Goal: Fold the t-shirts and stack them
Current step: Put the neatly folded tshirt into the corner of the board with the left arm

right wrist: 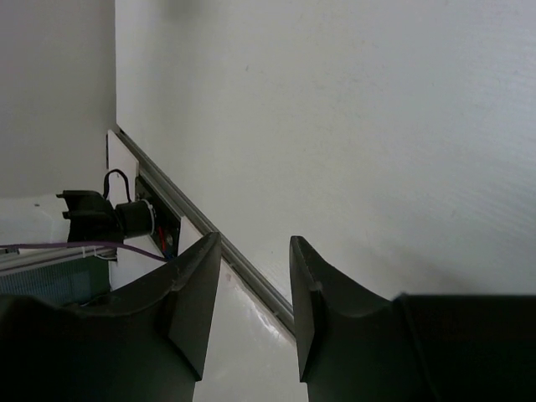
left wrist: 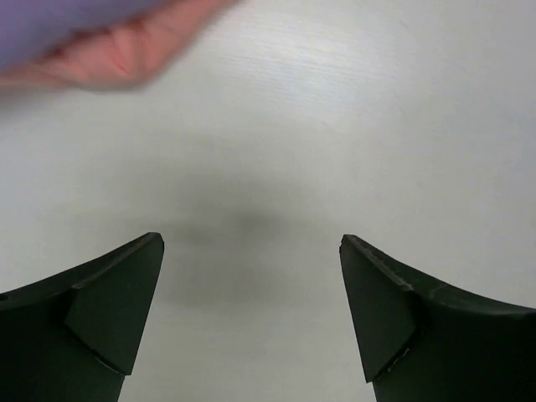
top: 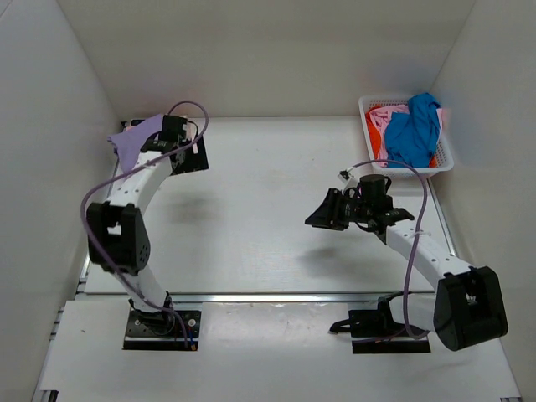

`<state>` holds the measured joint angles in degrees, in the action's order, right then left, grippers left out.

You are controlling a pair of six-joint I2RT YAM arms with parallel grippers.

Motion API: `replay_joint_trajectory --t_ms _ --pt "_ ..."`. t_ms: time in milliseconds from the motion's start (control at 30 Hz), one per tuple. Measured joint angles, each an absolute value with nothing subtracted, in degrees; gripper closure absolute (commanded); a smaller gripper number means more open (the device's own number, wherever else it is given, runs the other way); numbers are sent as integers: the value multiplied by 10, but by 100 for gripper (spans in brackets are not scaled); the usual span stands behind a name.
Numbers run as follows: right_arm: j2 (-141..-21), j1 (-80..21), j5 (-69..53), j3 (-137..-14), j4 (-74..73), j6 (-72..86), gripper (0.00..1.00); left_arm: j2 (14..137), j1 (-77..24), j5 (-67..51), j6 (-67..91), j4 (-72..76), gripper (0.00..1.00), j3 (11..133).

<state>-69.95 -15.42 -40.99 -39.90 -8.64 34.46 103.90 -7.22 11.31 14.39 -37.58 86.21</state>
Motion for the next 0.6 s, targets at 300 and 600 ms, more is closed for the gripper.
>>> replay_joint_trajectory --t_ms 300,600 --pt "-576 -103 -392 -337 -140 328 63 793 -94 -46 182 -367 2 608" --pt "-477 -103 -382 -270 -161 342 64 633 -121 -72 185 -385 1 493"
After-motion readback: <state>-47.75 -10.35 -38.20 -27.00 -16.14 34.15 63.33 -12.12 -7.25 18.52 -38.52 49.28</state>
